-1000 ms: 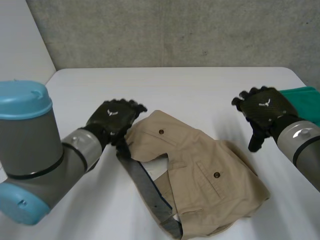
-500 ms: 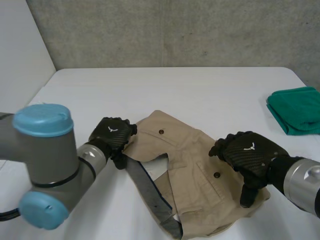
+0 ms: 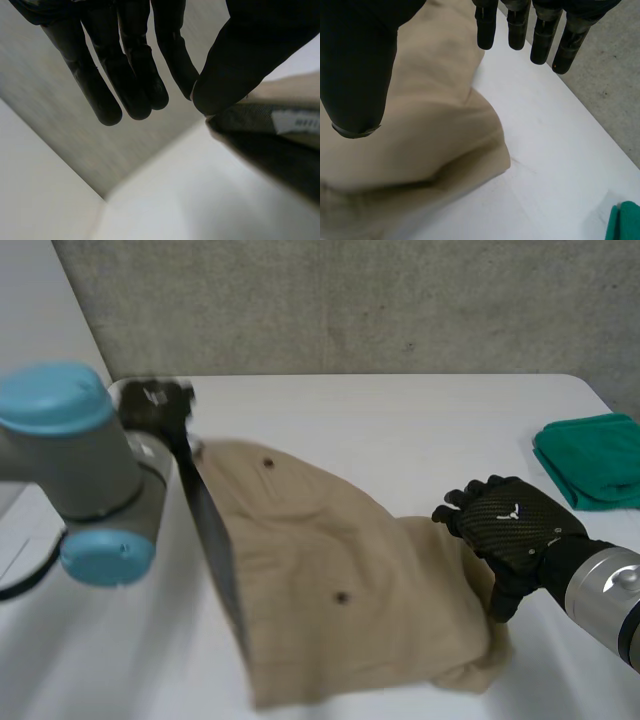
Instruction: Fold the laundry.
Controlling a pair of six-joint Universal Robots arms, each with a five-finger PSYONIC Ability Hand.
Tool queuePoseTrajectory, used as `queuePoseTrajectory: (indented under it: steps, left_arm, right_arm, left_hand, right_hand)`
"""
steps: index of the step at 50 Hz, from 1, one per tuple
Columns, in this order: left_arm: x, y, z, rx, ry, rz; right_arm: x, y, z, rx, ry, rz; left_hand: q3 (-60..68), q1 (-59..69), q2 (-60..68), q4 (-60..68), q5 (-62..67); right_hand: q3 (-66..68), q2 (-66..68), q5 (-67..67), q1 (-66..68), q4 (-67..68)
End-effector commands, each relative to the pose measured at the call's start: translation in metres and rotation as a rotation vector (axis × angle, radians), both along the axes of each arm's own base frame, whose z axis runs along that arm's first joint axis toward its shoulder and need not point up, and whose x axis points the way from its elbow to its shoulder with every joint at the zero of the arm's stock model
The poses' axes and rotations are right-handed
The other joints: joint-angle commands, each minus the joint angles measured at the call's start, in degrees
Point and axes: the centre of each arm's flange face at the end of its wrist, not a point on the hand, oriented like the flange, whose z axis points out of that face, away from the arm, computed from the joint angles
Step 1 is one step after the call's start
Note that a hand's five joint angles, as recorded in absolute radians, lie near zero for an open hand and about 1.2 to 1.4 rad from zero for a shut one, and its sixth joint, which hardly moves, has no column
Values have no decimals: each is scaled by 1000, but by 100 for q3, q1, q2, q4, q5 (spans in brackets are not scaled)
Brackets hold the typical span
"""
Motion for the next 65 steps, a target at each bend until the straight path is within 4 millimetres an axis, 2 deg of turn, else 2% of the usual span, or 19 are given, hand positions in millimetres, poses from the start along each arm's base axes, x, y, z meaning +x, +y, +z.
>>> queuePoseTrajectory:
  steps: [1,4,6,9,10,13,18,20,21,26,33,38,43,50,53,57,58,60,65]
  left_arm:
    - [-21,9,78,-227,112,-82]
    - [-56,35,93,-259,149,-225]
    - [-72,48,91,-254,157,-290]
    - [-109,72,63,-187,147,-440]
    - [-133,94,45,-145,143,-550]
    - [-161,125,31,-107,166,-701]
    - [-182,133,17,-60,226,-785]
    - [-184,133,13,-40,235,-793]
    - [-183,133,9,-23,227,-793]
    - [-173,135,-5,38,190,-777]
    - [-118,102,17,75,164,-618]
    - [-84,94,33,95,156,-534]
    - [-44,92,36,133,136,-406]
    - [-10,98,38,133,140,-328]
    - [-4,103,36,136,141,-322]
    - [3,111,31,133,143,-316]
    - [5,113,31,124,146,-315]
    - [6,116,30,121,147,-315]
    - [12,121,21,139,141,-304]
  right_arm:
    - [0,-4,1,-12,-8,-11]
    - [-1,-10,4,-38,-16,-34]
    - [-4,-15,6,-53,-18,-64]
    - [-14,-29,11,-84,-35,-154]
    - [-19,-36,14,-105,-49,-201]
    - [-26,-48,16,-136,-75,-262]
    - [-38,-61,17,-166,-88,-326]
    - [-42,-64,17,-169,-89,-342]
    - [-45,-66,17,-170,-91,-352]
    - [-46,-69,20,-178,-98,-347]
    - [-34,-74,16,-156,-110,-284]
    - [-10,-61,12,-116,-107,-189]
    - [17,-40,-10,2,-86,-75]
    - [37,-42,-47,99,-101,-49]
    - [44,-51,-59,80,-109,-46]
    - [48,-75,-69,-10,-120,-95]
    - [48,-85,-69,-61,-124,-126]
    - [49,-96,-65,-119,-130,-154]
    - [61,-136,-35,-357,-137,-158]
  left_hand:
    - [1199,1566,1175,1147,1457]
    - [1199,1566,1175,1147,1457]
    - [1199,1566,1175,1147,1457]
    - [1199,1566,1175,1147,1457]
    - [1199,1566,1175,1147,1457]
    - [1199,1566,1175,1147,1457]
    - [1199,1566,1175,1147,1457]
    - [-1340,-972,-1364,-1392,-1082]
    - [-3787,-3419,-3811,-3839,-3529]
    - [-5795,-5427,-5819,-5847,-5537]
    - [-5763,-5395,-5787,-5815,-5505]
    - [-5696,-5328,-5720,-5748,-5438]
    - [-5696,-5328,-5719,-5747,-5438]
    - [-5696,-5328,-5719,-5747,-5438]
    - [-5712,-5345,-5736,-5764,-5454]
    - [-5696,-5328,-5719,-5747,-5438]
    - [-5712,-5345,-5736,-5764,-5454]
    - [-5696,-5328,-5719,-5747,-5438]
    - [-5712,-5345,-5736,-5764,-5454]
  right_hand:
    - [-170,-235,-329,-126,-308]
    - [-170,-235,-329,-126,-308]
    - [-170,-235,-329,-126,-308]
    - [-170,-235,-329,-126,-308]
    - [-170,-235,-329,-126,-308]
    - [-170,-235,-329,-126,-308]
    - [-170,-235,-329,-126,-308]
    - [-170,-235,-329,-126,-308]
    - [-170,-235,-329,-126,-308]
    - [-170,-235,-329,-126,-308]
    - [-170,-235,-329,-126,-308]
    - [-170,-235,-329,-126,-308]
    - [-170,-235,-329,-126,-308]
    - [3,-62,-156,47,-135]
    - [727,662,568,771,589]
    - [3180,3115,3021,3224,3041]
    - [5234,5169,5075,5278,5096]
    - [6825,6760,6666,6869,6687]
    - [6830,6765,6671,6874,6692]
